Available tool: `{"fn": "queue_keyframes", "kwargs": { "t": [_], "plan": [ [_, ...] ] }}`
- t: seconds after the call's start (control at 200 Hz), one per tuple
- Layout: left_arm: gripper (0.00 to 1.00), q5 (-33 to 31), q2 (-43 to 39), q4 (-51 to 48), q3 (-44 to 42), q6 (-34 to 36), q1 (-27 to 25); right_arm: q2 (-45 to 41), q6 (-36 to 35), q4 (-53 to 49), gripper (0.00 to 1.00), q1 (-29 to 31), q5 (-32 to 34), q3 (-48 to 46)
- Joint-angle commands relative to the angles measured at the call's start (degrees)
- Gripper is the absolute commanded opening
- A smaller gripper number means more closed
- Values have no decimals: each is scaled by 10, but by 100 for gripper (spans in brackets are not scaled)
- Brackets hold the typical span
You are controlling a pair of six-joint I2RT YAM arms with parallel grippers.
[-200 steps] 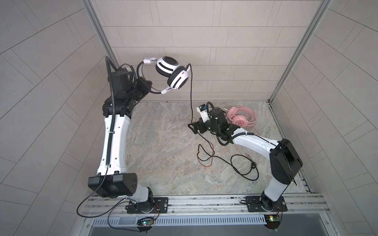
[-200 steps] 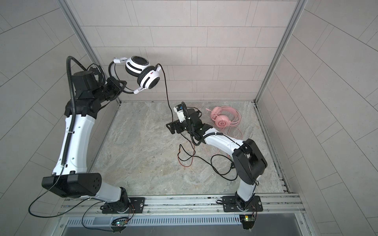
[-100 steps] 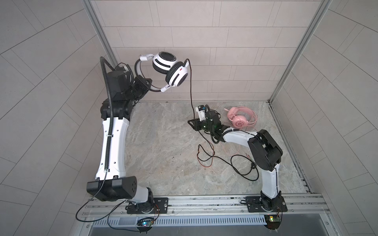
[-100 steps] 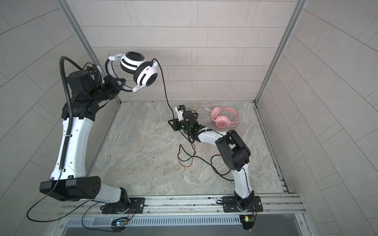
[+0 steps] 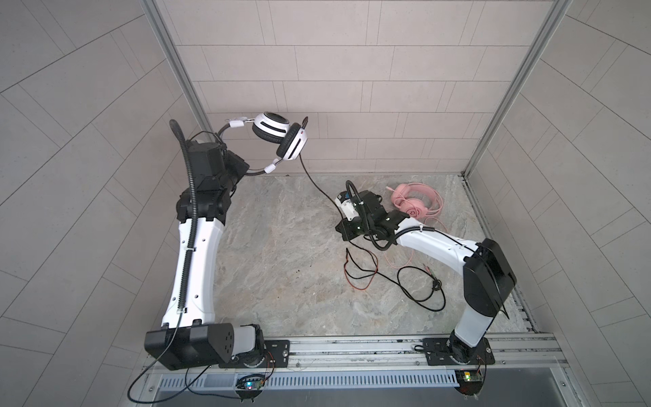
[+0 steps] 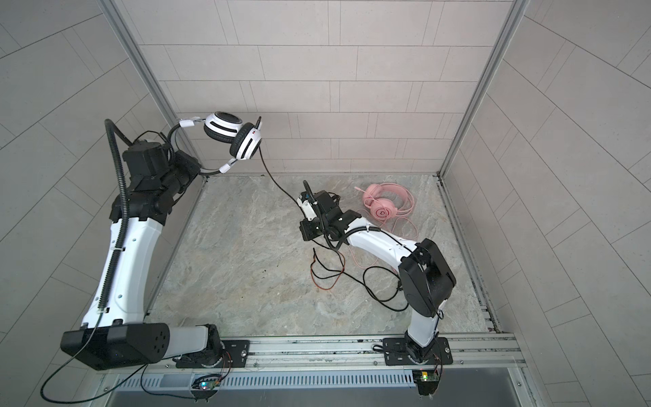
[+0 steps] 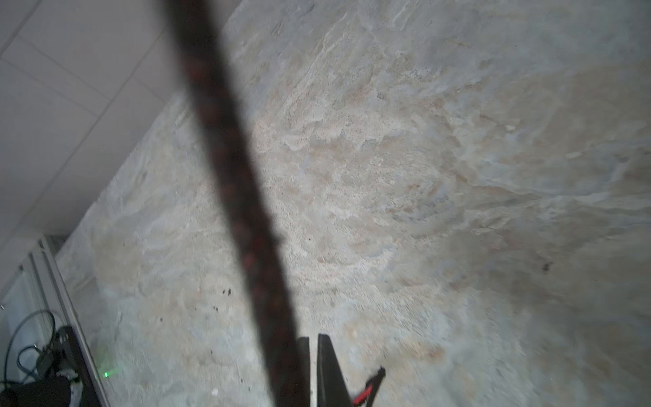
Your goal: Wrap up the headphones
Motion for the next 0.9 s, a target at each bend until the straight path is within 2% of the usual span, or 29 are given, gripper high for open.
{"fn": "queue_keyframes", "kwargs": {
  "t": [0.0,0.14,0.275,0.325,0.4,0.49,0.545,0.741,0.896],
  "plan": [
    [0,-31,9,29,5,37,-23,-28,-113,-292,0,18,34,97],
    [0,-34,34,17,10,103,-58,-18,-185,-485,0,56,104,256],
    [0,-27,43,15,1,140,-99,-10,-202,-566,0,72,120,378],
    [0,-1,47,19,-3,176,-117,-3,-215,-583,0,72,124,413],
    [0,69,54,20,-12,230,-137,9,-223,-600,0,70,153,453],
    [0,172,62,8,-22,266,-141,20,-231,-609,0,60,161,476],
    [0,206,69,-15,-20,289,-141,21,-230,-606,0,56,170,478],
    [0,289,87,-109,0,361,-141,17,-233,-577,0,19,166,475],
    [0,329,82,-136,-13,372,-141,9,-234,-564,0,-17,147,481]
  ]
}}
